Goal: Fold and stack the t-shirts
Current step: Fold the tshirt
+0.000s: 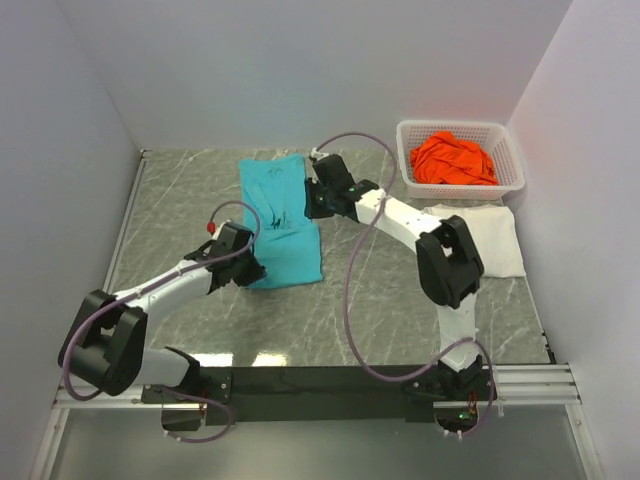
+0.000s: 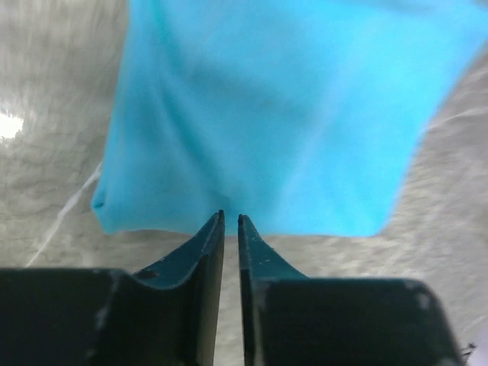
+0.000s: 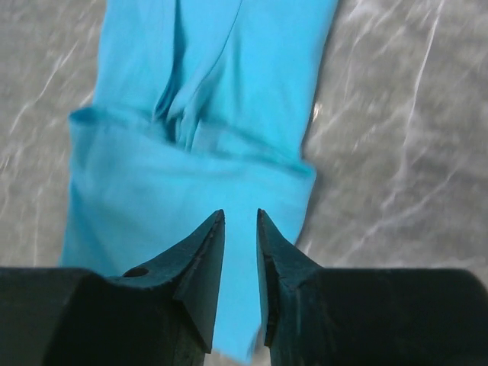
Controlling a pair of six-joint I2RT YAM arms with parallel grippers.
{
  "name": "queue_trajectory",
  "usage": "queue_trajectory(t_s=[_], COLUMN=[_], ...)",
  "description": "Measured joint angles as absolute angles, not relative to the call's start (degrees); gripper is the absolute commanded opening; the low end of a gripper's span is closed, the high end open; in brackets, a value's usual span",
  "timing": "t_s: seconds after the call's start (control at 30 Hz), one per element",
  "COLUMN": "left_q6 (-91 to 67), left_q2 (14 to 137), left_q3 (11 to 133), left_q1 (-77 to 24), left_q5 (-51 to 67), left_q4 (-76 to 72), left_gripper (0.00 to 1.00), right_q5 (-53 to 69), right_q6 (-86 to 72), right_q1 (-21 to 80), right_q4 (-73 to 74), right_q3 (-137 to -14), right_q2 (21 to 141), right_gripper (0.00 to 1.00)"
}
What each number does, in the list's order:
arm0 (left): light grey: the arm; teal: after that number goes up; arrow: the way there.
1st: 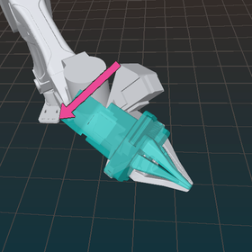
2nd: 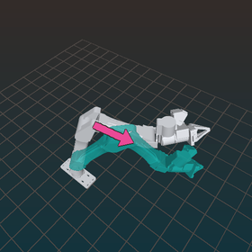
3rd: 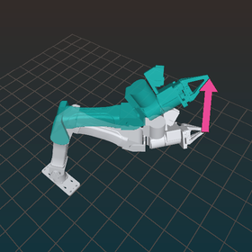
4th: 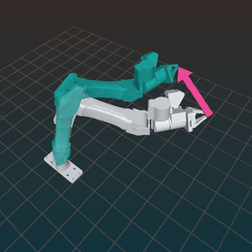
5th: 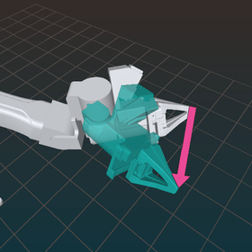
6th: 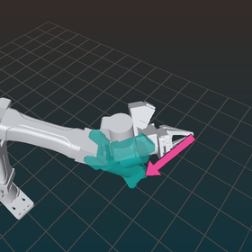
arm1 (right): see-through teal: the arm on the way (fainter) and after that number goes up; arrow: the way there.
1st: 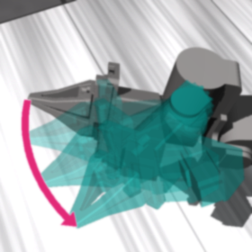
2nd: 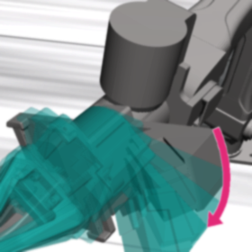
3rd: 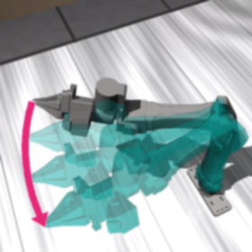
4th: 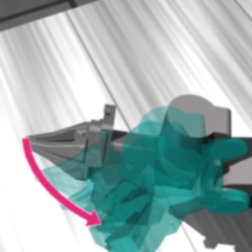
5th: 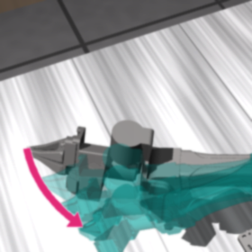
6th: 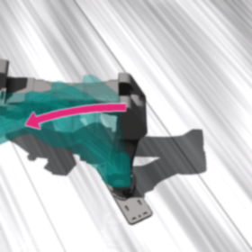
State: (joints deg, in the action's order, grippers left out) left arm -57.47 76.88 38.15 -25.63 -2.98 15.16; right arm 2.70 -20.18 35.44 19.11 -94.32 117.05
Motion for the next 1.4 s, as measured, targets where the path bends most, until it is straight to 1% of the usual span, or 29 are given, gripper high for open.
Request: queue_trajectory(t_s=[0.07,0.13,0.37,0.53,0.67,0.73,0.97,1.03,1.13,1.2,1.3,1.4], left_q6=[-56.75,-56.12,-54.04,-53.65,-53.71,-53.98,-56.97,-57.71,-57.78,-57.45,-56.62,-55.61], left_q2=[75.70,74.74,77.78,79.42,79.48,79.53,78.11,76.93,74.67,72.97,70.54,70.65], left_q3=[40.38,42.61,44.45,41.85,38.76,37.21,35.27,34.70,34.20,34.20,34.74,37.30], left_q1=[-25.08,-23.73,-19.75,-19.81,-19.79,-19.79,-19.79,-19.79,-19.81,-19.81,-19.68,-18.31], left_q5=[-3.77,-4.29,-4.58,-3.77,-3.64,-3.68,-4.32,-4.45,-4.45,-4.56,-5.13,-4.56], left_q4=[16.25,16.69,16.95,17.02,17.08,17.43,17.28,18.20,21.02,22.41,23.49,22.74], left_gripper=[0.24,0.24,0.17,0.12,0.10,0.09,0.08,0.09,0.16,0.25,0.26,0.24], right_q5=[3.60,4.73,12.49,19.57,23.59,24.34,26.26,26.89,26.89,26.24,26.20,26.48], right_q6=[-20.56,-21.10,-23.16,-25.82,-27.66,-28.49,-31.88,-32.36,-31.75,-30.72,-29.67,-29.26], right_q1=[35.64,35.62,35.46,35.46,35.44,35.31,32.91,32.12,31.31,31.00,30.44,29.91], right_q4=[19.25,18.83,17.76,15.73,15.09,13.98,12.47,11.99,12.60,13.41,14.46,14.74], right_q3=[-90.54,-87.33,-78.91,-71.29,-68.53,-67.66,-65.21,-64.45,-64.14,-64.14,-65.06,-68.14], right_q2=[113.58,110.80,107.70,107.70,108.33,109.08,110.21,109.89,109.08,108.33,107.59,107.63], right_gripper=[0.33,0.35,0.35,0.35,0.34,0.34,0.31,0.31,0.31,0.31,0.30,0.29])
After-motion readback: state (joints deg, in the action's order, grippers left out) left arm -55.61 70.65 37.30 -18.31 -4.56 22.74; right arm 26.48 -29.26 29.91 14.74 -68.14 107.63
